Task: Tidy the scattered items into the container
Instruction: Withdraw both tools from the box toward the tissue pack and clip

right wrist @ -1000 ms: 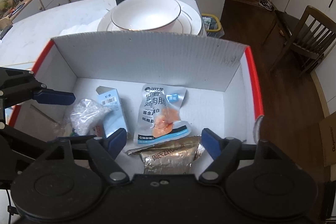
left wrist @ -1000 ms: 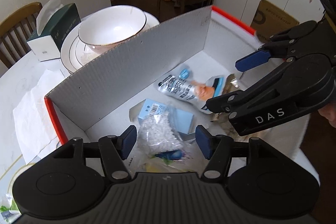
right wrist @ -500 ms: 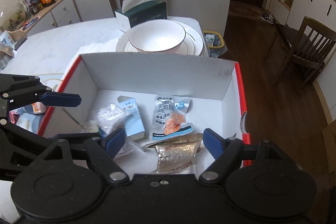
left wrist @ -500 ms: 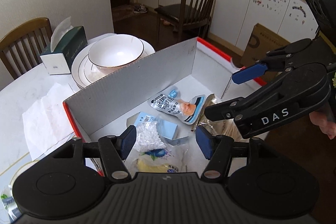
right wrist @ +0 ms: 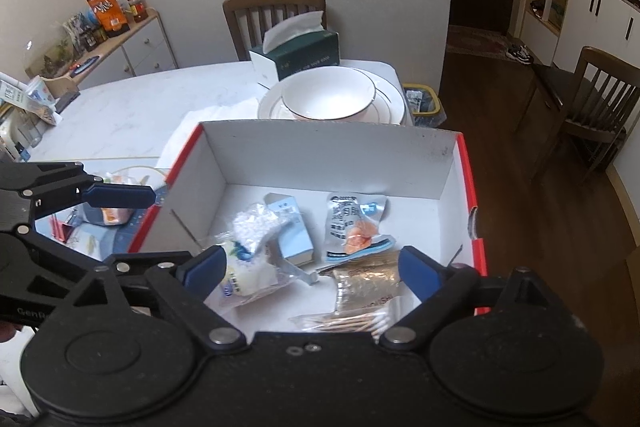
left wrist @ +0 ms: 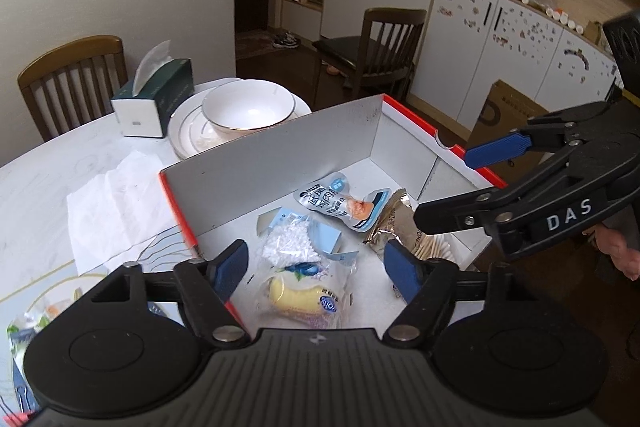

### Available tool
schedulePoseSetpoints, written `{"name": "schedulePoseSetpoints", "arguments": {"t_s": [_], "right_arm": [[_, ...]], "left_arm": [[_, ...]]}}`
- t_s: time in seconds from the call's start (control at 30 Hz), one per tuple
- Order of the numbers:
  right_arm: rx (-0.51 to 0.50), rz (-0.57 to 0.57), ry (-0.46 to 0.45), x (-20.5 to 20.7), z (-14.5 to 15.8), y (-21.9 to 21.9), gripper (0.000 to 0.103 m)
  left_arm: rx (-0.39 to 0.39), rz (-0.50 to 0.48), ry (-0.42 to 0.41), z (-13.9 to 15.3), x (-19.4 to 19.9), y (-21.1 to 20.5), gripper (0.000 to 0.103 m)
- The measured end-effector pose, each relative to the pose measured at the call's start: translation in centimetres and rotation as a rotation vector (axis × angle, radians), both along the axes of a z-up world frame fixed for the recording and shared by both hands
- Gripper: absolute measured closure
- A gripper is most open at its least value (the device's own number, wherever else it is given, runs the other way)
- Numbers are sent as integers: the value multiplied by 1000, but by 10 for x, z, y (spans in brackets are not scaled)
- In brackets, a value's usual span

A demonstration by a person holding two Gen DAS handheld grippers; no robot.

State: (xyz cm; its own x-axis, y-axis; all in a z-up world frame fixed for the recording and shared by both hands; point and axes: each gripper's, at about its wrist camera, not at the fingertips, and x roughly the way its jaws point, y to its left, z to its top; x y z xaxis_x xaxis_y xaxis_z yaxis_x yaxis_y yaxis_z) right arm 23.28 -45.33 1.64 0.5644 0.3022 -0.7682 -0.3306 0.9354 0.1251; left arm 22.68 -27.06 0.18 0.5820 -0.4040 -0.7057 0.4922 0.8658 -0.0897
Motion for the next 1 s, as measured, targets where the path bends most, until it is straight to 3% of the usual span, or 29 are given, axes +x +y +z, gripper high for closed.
{"name": "schedulePoseSetpoints", "arguments": {"t_s": [0.33, 0.47, 1.0], "right_arm": [[25, -21, -21, -18, 3, 25, 4], [22, -38, -21, -23, 3, 42, 4], [26, -42, -8, -31, 4, 146, 4]], "left_arm": [[-28, 40, -5, 0, -17, 39, 17], [-36, 49, -8, -1, -25, 60, 5], [-40, 158, -24, -7, -42, 191, 4]]}}
